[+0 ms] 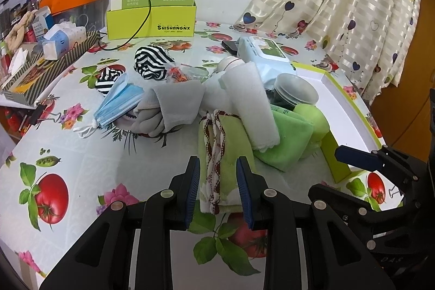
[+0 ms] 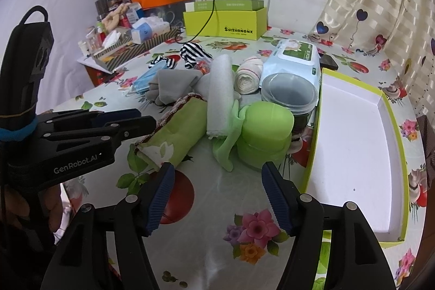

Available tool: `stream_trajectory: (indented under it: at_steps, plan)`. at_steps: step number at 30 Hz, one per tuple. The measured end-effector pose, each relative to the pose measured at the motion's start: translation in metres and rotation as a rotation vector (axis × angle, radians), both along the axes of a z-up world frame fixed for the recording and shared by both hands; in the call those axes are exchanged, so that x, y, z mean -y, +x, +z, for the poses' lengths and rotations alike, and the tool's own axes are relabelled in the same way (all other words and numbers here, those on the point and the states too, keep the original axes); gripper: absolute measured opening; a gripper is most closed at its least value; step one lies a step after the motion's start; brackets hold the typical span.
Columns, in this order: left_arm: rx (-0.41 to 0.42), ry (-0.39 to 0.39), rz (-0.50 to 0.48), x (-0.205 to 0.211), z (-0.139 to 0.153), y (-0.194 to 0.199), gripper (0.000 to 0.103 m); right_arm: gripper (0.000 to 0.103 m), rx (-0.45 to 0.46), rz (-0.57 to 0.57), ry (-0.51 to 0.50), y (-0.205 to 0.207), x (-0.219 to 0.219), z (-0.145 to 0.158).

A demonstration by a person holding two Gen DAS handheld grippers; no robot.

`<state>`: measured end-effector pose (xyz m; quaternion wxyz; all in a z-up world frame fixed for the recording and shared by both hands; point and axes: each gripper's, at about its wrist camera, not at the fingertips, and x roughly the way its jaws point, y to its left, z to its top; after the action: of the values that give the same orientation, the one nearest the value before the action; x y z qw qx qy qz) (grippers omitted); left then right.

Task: Organize soft objects
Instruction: 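Grasp the green braided-trim towel with the left gripper while the right gripper approaches the white roll, then grasp the white rolled towel with the right gripper and lift it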

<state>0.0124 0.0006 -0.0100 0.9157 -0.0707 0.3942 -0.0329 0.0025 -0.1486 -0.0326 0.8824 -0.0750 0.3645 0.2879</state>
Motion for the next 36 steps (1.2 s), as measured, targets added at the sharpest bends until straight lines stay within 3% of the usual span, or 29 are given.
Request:
stream_trajectory:
  at_steps: [12,14,16,36]
  plan:
    - [-0.011,-0.016,-0.035,0.004,-0.004,0.009,0.029,0.067,0.004,-0.016,-0.007,0.003,0.002,0.001]
    - [-0.016,-0.023,-0.051,0.006,-0.005,0.011,0.046,0.067,0.003,-0.019,-0.010,0.005,0.003,0.002]
    - [-0.021,-0.033,-0.064,0.008,-0.007,0.012,0.049,0.067,0.002,-0.021,-0.013,0.006,0.003,0.002]
    - [-0.090,-0.011,-0.080,0.009,-0.036,0.030,0.049,0.067,0.008,-0.054,-0.034,0.016,0.007,0.005]
